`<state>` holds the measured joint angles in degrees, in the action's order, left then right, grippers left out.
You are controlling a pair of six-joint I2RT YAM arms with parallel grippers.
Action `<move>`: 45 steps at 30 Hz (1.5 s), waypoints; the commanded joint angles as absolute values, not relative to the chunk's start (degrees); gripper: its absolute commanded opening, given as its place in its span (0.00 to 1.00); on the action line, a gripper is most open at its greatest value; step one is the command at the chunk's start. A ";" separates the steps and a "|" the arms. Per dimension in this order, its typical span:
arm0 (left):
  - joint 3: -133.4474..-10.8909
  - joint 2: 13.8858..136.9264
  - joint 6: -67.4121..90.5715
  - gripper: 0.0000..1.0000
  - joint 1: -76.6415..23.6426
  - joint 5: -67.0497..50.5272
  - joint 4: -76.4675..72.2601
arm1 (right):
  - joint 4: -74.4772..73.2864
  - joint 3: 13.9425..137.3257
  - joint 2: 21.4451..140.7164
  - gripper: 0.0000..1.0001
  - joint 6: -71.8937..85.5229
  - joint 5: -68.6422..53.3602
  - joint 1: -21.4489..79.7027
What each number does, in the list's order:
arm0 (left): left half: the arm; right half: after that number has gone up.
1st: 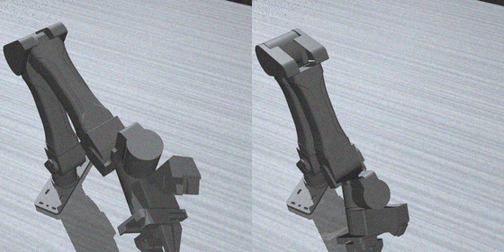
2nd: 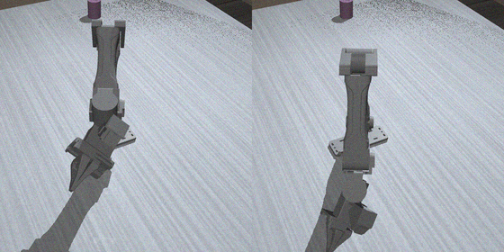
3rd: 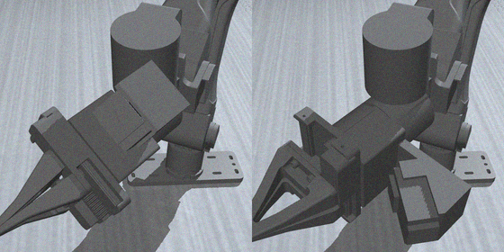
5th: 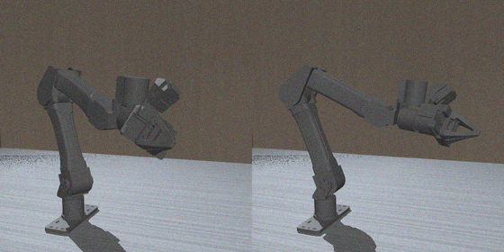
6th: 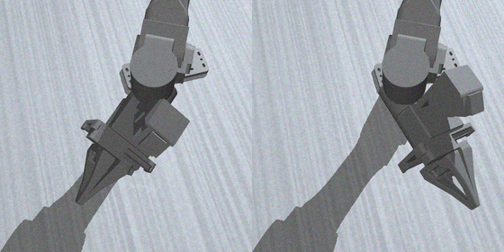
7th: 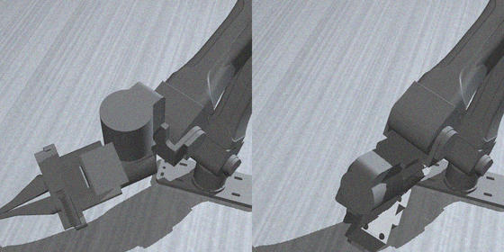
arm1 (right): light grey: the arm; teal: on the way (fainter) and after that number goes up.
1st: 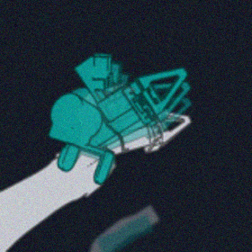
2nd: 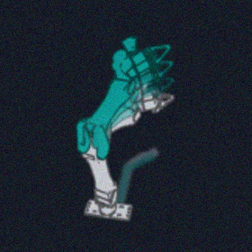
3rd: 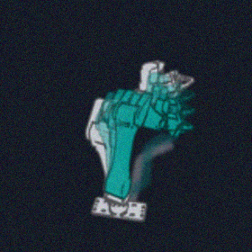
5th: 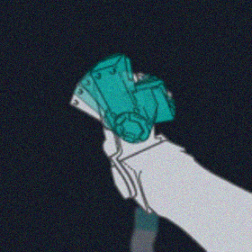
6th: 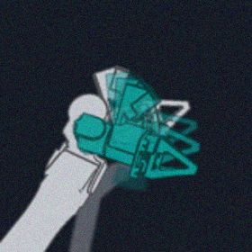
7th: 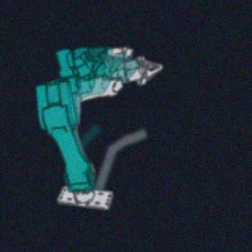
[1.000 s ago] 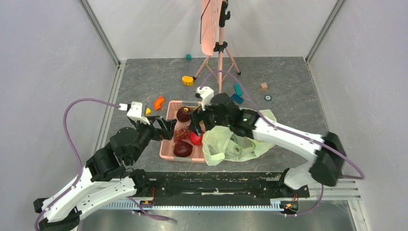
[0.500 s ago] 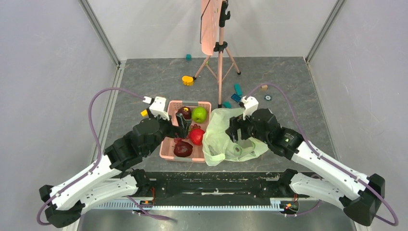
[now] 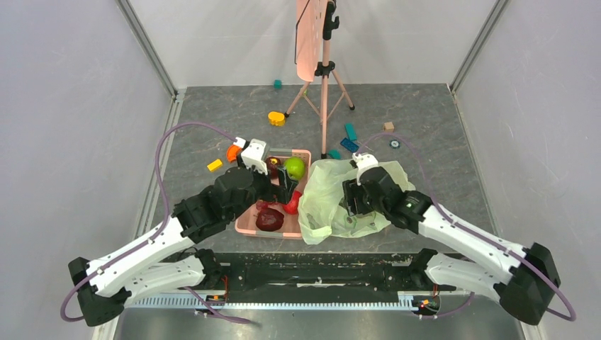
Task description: Take the fake fruits out of the plastic bag
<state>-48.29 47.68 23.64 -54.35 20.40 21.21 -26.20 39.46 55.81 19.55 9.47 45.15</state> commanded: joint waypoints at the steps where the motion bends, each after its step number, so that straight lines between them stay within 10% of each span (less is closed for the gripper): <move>1: -49.06 48.64 22.97 1.00 -54.14 18.39 17.13 | -21.56 38.76 60.81 0.63 21.50 15.24 44.81; 25: -50.10 53.50 23.54 1.00 -53.82 14.79 12.66 | 5.51 38.01 77.45 0.98 19.42 21.16 37.88; 45: -48.26 52.14 23.65 1.00 -53.16 14.83 12.38 | 4.77 47.46 85.97 0.98 16.40 24.36 37.27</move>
<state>-48.38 53.28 23.73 -53.69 14.87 14.44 3.84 43.64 83.35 17.65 22.28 37.91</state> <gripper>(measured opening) 0.993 0.979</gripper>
